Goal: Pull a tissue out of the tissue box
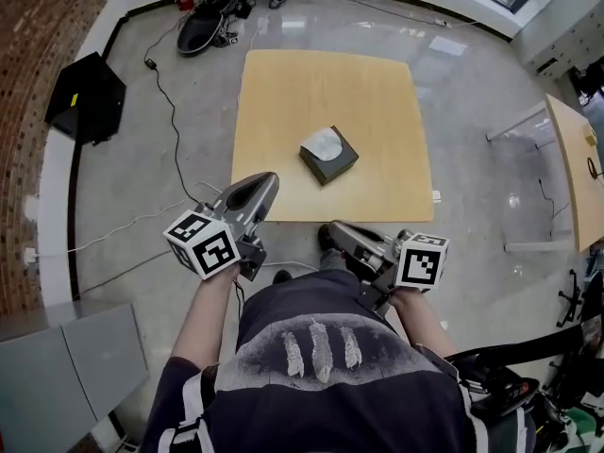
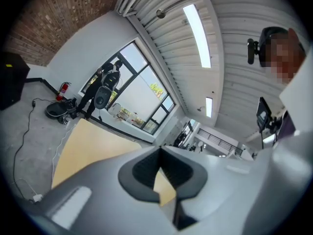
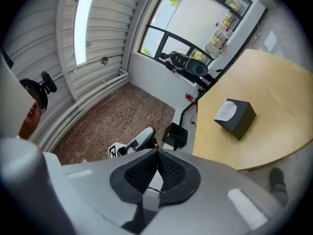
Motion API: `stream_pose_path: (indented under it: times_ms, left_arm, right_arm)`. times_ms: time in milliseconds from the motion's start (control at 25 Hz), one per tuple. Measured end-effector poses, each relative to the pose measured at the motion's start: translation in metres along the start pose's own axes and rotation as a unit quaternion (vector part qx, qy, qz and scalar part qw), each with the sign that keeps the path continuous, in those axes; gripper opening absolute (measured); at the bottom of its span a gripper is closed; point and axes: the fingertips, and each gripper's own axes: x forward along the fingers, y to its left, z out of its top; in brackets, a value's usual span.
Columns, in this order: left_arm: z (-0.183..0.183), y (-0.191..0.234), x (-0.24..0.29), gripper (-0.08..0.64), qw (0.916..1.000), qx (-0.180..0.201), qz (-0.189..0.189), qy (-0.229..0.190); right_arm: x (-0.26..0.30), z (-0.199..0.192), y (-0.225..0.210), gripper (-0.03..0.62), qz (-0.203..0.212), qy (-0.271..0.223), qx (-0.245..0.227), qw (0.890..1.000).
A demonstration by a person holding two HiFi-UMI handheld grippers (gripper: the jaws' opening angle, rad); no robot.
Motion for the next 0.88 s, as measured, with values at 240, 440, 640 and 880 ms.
stream_pose_path:
  times_ms: [240,440,640,880]
  left_arm:
    - [-0.017,0.054,0.048,0.051,0.9932,-0.115,0.012,0.012]
    - [-0.044,0.111,0.092,0.261,0.9738,-0.222,0.019,0.044]
    - [-0.080,0.147,0.129,0.351,0.9517,-0.289,0.013,0.102]
    - [-0.121,0.170,0.155,0.357,0.9451,-0.284,0.033,0.159]
  right_arm:
    - [0.020,0.030,-0.033,-0.015,0.039,0.050,0.017,0.998]
    - [0.027,0.048,-0.060,-0.014,0.042,0.071,0.034,0.996]
    - [0.024,0.057,-0.085,-0.014,0.022,0.075,0.060,0.995]
    - [0.021,0.066,-0.097,-0.015,0.008,0.066,0.065,0.996]
